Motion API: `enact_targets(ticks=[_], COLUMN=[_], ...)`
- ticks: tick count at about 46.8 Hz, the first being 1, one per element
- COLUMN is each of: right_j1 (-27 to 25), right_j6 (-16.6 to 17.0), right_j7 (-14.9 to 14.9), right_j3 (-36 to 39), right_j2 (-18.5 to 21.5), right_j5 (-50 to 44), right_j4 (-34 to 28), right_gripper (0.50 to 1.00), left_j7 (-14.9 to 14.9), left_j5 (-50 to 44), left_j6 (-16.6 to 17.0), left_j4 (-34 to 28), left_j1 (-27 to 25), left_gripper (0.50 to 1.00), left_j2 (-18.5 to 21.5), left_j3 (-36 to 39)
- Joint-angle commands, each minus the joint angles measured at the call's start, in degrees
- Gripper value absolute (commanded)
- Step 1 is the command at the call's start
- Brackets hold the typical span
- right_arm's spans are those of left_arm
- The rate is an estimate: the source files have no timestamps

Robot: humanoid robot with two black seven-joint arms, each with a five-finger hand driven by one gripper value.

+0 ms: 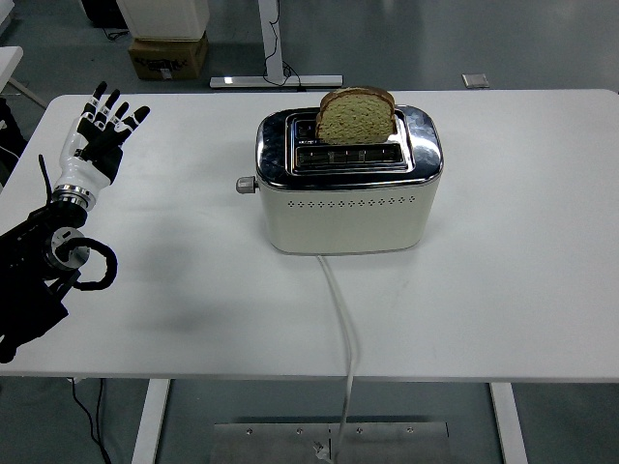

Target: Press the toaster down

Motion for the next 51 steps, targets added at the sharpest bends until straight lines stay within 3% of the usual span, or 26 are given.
enact_targets(ticks=[1, 31, 43, 47, 51], right_j1=[0.0, 0.0, 0.0, 0.0, 0.0], right_j6=[0.0, 0.0, 0.0, 0.0, 0.0], right_j7=[0.1, 0.0, 0.0, 0.0, 0.0], right_j3=[0.0, 0.0, 0.0, 0.0, 0.0], right_j2=[0.0, 0.0, 0.0, 0.0, 0.0], right_j5=[0.0, 0.0, 0.0, 0.0, 0.0], right_j4=[0.1, 0.0, 0.0, 0.0, 0.0], right_gripper=[0.998, 1.000, 0.998, 0.998, 0.998], left_j7=[0.0, 0.0, 1.6, 1.6, 1.2], left_j5=[0.0, 0.7, 1.3, 3.2, 13.4], left_j6=[-0.1, 0.1, 1.7, 1.3, 1.2], left_j4=[0.0, 0.0, -0.2, -0.5, -0.6], left_j1=[0.1, -1.8, -2.2, -2.3, -2.2], left_gripper=[1.000, 1.000, 1.000, 1.000, 1.000], left_j2=[-0.2, 1.6, 1.2, 1.2, 1.4], left_j3=[-0.4, -0.5, -0.2, -0.1, -0.3])
